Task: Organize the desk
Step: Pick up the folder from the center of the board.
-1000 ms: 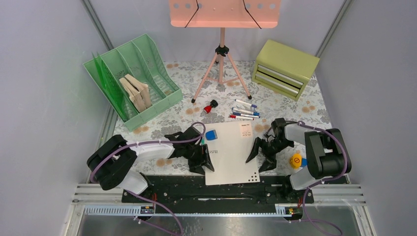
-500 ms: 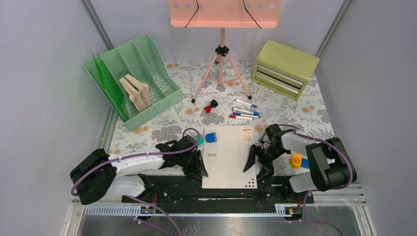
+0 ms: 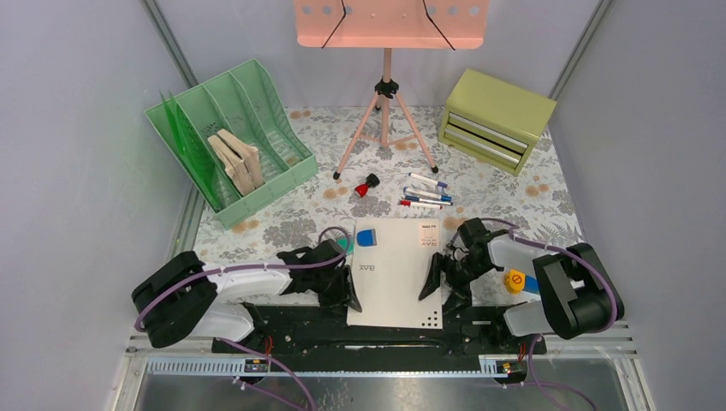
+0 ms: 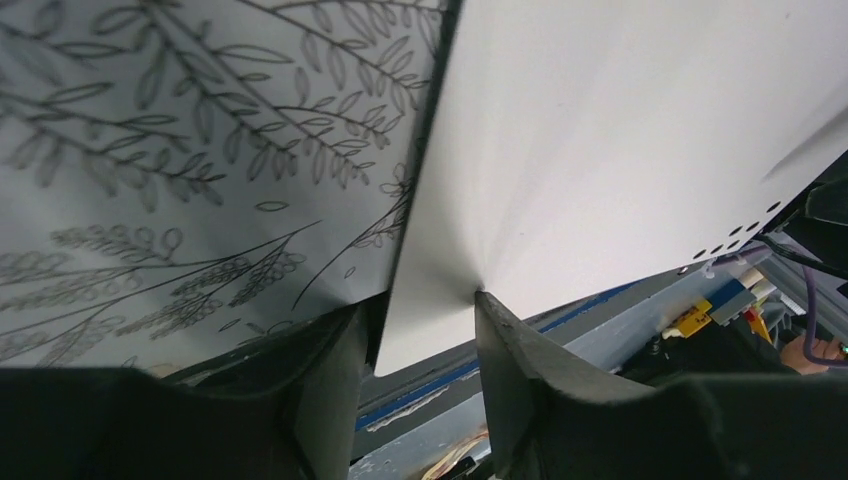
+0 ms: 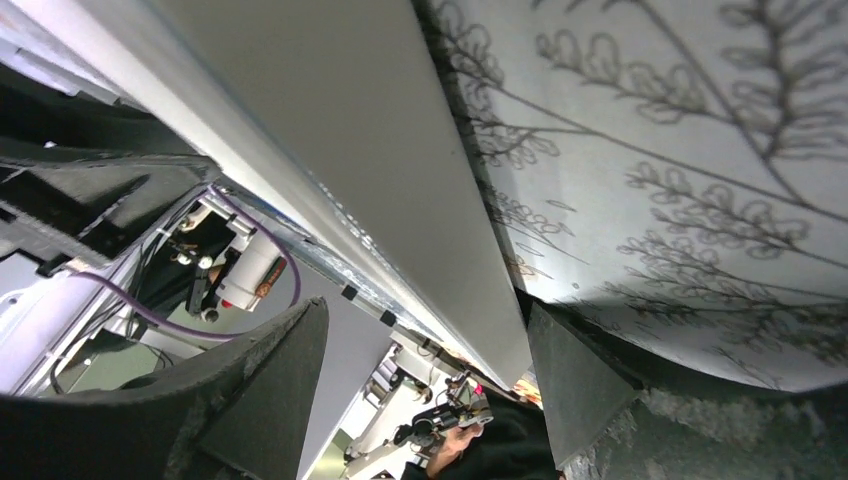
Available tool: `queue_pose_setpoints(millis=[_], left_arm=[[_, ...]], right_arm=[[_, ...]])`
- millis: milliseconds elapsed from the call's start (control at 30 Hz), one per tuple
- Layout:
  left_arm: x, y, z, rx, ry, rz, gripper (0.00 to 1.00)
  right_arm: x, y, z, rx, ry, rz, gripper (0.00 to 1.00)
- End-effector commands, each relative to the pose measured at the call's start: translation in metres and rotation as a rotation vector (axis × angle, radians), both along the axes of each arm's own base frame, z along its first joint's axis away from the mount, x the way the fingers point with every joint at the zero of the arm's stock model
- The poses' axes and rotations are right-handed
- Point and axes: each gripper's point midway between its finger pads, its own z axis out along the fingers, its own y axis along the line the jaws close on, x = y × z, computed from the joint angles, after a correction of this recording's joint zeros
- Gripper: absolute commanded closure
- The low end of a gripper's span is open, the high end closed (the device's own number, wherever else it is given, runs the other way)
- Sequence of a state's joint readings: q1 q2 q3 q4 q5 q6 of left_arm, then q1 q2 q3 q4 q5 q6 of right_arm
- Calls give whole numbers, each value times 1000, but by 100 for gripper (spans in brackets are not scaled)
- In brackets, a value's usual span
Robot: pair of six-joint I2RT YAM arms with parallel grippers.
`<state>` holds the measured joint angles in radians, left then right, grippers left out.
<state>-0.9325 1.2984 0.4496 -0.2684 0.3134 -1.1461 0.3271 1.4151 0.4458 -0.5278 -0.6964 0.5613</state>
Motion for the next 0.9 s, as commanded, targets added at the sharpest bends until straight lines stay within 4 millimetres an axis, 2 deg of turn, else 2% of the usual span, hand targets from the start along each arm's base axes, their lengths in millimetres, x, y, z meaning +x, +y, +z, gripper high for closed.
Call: queue_pose_setpoints(millis=[0,67,300,500,633,667,867], left_arm=[[7,-21,3,-67,-30,-22,58],[8,-24,4,-69,-34,-33,61],[10,-27,12,-68,-58,-71,65],[10,-23,20,-43,-77,-120,61],[14,-18,31,-6,-110,-143,54],[15,-17,34,7,-119,-150,53],[30,-10,61,89,-205,-217,49]], right_arm=[[-18,5,-18,32,63,-45,21],[-15,13,-8,104,35,-51,24],[-2,30,37,269,-96,-91,41],[17,38,83,346,-209,-189,71],[22,29,94,248,-264,-175,98],[20,25,97,203,-254,-167,100],[33,15,123,92,-294,-78,100]])
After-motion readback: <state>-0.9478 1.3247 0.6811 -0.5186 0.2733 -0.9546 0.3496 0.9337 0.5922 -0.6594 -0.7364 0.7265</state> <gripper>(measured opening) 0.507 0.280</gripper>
